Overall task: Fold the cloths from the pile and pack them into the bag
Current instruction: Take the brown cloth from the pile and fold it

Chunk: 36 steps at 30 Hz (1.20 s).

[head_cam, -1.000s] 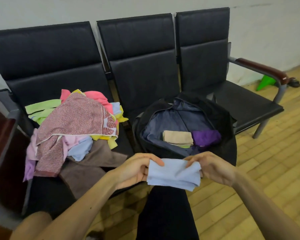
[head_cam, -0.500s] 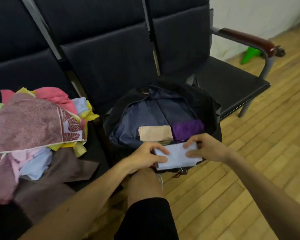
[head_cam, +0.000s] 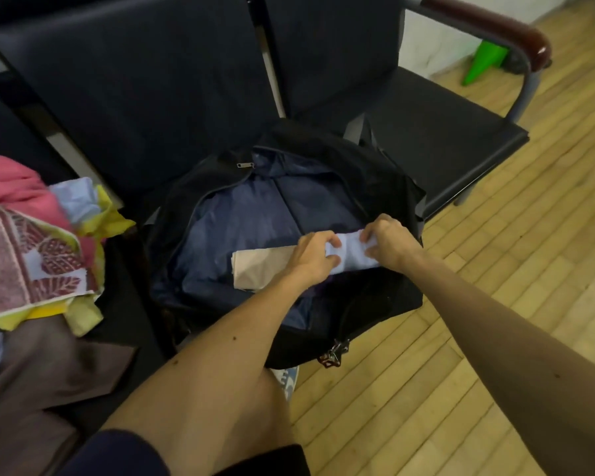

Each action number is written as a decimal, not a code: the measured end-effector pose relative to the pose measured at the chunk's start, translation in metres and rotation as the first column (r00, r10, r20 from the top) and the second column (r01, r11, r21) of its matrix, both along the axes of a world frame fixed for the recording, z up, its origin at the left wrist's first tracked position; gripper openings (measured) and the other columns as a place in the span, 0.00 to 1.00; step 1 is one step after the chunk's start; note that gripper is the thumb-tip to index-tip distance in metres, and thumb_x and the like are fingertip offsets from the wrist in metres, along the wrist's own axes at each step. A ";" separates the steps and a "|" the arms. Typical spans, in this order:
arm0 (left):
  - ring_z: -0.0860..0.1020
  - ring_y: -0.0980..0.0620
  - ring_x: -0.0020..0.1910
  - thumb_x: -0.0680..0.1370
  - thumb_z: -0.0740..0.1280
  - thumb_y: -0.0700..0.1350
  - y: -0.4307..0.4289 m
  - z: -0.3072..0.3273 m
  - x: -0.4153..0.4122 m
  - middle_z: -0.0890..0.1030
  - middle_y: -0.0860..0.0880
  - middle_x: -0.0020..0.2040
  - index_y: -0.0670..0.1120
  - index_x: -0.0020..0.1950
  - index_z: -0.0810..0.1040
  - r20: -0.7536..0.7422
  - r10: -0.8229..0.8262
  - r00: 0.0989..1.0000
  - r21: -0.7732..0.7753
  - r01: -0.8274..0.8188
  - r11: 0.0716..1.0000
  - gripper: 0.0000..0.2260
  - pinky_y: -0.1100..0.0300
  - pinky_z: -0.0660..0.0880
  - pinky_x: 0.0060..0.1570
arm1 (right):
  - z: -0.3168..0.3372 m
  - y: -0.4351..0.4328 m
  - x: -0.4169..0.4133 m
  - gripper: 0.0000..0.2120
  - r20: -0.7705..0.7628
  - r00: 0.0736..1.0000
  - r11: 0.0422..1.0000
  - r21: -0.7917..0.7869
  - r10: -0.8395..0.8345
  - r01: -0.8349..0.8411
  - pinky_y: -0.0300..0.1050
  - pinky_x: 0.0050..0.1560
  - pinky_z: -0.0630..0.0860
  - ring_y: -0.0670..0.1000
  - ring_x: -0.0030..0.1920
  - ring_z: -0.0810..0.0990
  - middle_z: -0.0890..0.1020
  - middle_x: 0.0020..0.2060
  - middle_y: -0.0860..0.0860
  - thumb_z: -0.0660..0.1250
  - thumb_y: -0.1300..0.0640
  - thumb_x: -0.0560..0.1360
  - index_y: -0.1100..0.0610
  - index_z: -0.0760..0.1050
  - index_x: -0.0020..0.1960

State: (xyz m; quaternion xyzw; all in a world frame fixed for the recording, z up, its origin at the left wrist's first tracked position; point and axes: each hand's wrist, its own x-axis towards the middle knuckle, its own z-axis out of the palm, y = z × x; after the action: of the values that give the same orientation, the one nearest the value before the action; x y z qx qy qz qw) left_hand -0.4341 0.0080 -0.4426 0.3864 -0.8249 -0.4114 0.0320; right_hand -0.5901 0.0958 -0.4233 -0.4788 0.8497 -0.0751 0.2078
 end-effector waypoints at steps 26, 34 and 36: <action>0.80 0.56 0.36 0.76 0.72 0.47 0.030 0.089 0.339 0.82 0.54 0.37 0.52 0.49 0.81 -0.241 0.345 0.907 -0.255 -0.402 0.879 0.03 0.65 0.75 0.41 | 0.048 0.010 0.310 0.26 0.533 0.762 0.877 -0.471 0.369 -0.095 0.44 0.55 0.78 0.49 0.52 0.80 0.79 0.52 0.47 0.73 0.57 0.74 0.50 0.71 0.70; 0.82 0.61 0.39 0.74 0.75 0.45 0.070 0.009 0.499 0.84 0.57 0.39 0.53 0.43 0.83 0.080 0.601 0.795 -0.224 -0.573 0.788 0.03 0.57 0.80 0.43 | -0.019 0.001 0.446 0.21 0.695 0.669 0.956 -0.094 0.263 -0.278 0.46 0.60 0.77 0.47 0.53 0.80 0.79 0.51 0.47 0.73 0.55 0.75 0.53 0.73 0.66; 0.82 0.54 0.42 0.74 0.74 0.47 0.070 -0.006 0.516 0.84 0.55 0.42 0.53 0.46 0.83 0.152 0.616 0.773 -0.233 -0.578 0.782 0.02 0.53 0.80 0.45 | -0.026 -0.007 0.464 0.18 0.619 0.733 0.953 -0.091 0.280 -0.288 0.47 0.60 0.77 0.48 0.54 0.80 0.81 0.51 0.47 0.72 0.55 0.75 0.52 0.75 0.63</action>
State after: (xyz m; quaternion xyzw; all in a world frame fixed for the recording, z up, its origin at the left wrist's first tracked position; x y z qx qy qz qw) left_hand 0.0821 0.0777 -0.4488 0.6677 -0.6894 -0.2614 0.1032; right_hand -0.1266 0.0887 -0.4493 -0.5493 0.6494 -0.1921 0.4896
